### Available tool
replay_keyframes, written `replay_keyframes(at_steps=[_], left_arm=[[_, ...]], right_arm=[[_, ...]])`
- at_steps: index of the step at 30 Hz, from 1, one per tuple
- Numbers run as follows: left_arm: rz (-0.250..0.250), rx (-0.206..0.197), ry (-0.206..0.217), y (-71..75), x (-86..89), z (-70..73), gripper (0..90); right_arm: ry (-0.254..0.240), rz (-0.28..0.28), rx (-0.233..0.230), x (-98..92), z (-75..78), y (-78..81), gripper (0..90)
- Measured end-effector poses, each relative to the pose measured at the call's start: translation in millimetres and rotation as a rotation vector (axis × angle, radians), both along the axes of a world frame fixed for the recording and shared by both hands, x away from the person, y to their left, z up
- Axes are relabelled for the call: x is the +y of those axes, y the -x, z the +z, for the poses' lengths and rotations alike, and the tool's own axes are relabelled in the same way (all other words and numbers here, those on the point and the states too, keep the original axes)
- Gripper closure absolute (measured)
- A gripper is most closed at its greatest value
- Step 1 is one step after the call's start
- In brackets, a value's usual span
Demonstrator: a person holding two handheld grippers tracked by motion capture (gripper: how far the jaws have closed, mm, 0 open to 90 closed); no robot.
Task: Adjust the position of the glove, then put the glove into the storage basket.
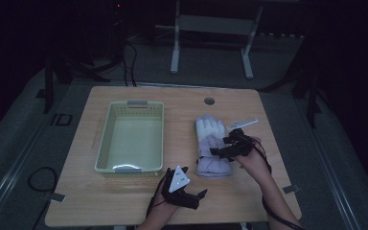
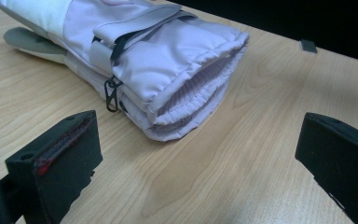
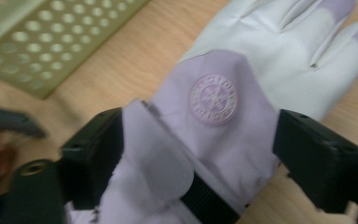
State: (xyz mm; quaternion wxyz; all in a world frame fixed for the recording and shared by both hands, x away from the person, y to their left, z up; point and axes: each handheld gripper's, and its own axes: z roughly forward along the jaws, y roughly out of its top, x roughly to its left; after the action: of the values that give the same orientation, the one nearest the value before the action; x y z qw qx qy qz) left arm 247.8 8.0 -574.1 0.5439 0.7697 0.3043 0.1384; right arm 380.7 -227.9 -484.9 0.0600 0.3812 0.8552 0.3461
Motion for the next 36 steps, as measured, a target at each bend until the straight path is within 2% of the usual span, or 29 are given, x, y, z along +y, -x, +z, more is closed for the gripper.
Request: replay_keyframes(at_steps=[2,4,5,8,12,14,16,17,19,21,23,24,26,27,28,30,34,36], left_arm=[[-0.003,0.013,0.011,-1.3,1.0,-0.2,0.5],[-0.007,0.015,0.017,-1.6,1.2,-0.3,0.5],[-0.016,0.016,0.018,-1.7,1.3,-0.3,0.5],[-0.044,0.014,0.021,-2.1,0.9,-0.2,0.4],[-0.071,0.009,-0.032,-1.8,-4.9,0.5,0.4],[-0.086,-0.003,-0.041,0.2,-8.7,2.5,0.4],[-0.091,-0.005,-0.045,1.0,-10.3,4.5,0.5],[-0.105,0.004,-0.069,1.2,-13.8,11.4,0.5],[-0.138,0.019,-0.077,0.5,-16.2,20.1,0.5],[-0.158,0.026,-0.089,-0.3,-17.7,28.9,0.5],[-0.150,0.040,-0.072,-3.5,-17.7,38.8,0.5],[-0.137,0.053,-0.056,-7.0,-16.8,45.0,0.5],[-0.127,0.082,-0.020,-15.3,-14.5,54.0,1.2],[-0.146,0.096,0.026,-20.5,-12.6,57.6,5.2],[-0.154,0.114,0.054,-25.4,-11.6,61.3,5.4],[-0.156,0.107,0.069,-33.1,-11.5,68.4,5.4],[-0.102,0.098,0.033,-49.1,-15.8,78.8,4.7],[-0.067,0.105,0.010,-58.5,-19.0,81.6,4.6]], right_arm=[[-0.022,0.001,-0.033,-6.1,-1.3,1.0,13.5],[-0.009,-0.009,-0.046,-13.0,-1.6,0.6,13.4],[-0.021,-0.014,-0.052,-16.6,-1.6,0.6,13.4],[-0.039,0.018,-0.091,-26.7,0.1,3.0,13.8],[-0.022,0.058,-0.158,-38.7,5.1,6.6,14.3],[-0.011,0.077,-0.197,-42.6,9.4,9.5,14.3],[-0.008,0.085,-0.206,-44.3,11.8,10.8,14.3],[-0.004,0.094,-0.217,-46.0,13.8,11.9,14.3],[-0.026,0.101,-0.172,-52.9,17.7,12.3,14.1],[-0.031,0.088,-0.181,-57.6,18.3,11.8,14.1],[-0.016,0.065,-0.208,-60.5,17.8,12.8,13.0],[-0.014,0.056,-0.217,-61.5,17.5,13.2,12.9],[-0.025,0.069,-0.207,-64.0,14.8,13.4,11.0],[-0.019,0.061,-0.210,-64.4,13.6,13.4,11.2],[-0.017,0.066,-0.205,-64.9,12.4,13.2,11.1],[-0.017,0.064,-0.199,-65.2,11.0,13.1,13.0],[-0.019,0.067,-0.200,-67.5,10.5,10.1,16.5],[-0.022,0.066,-0.202,-68.1,11.6,8.0,23.3]])
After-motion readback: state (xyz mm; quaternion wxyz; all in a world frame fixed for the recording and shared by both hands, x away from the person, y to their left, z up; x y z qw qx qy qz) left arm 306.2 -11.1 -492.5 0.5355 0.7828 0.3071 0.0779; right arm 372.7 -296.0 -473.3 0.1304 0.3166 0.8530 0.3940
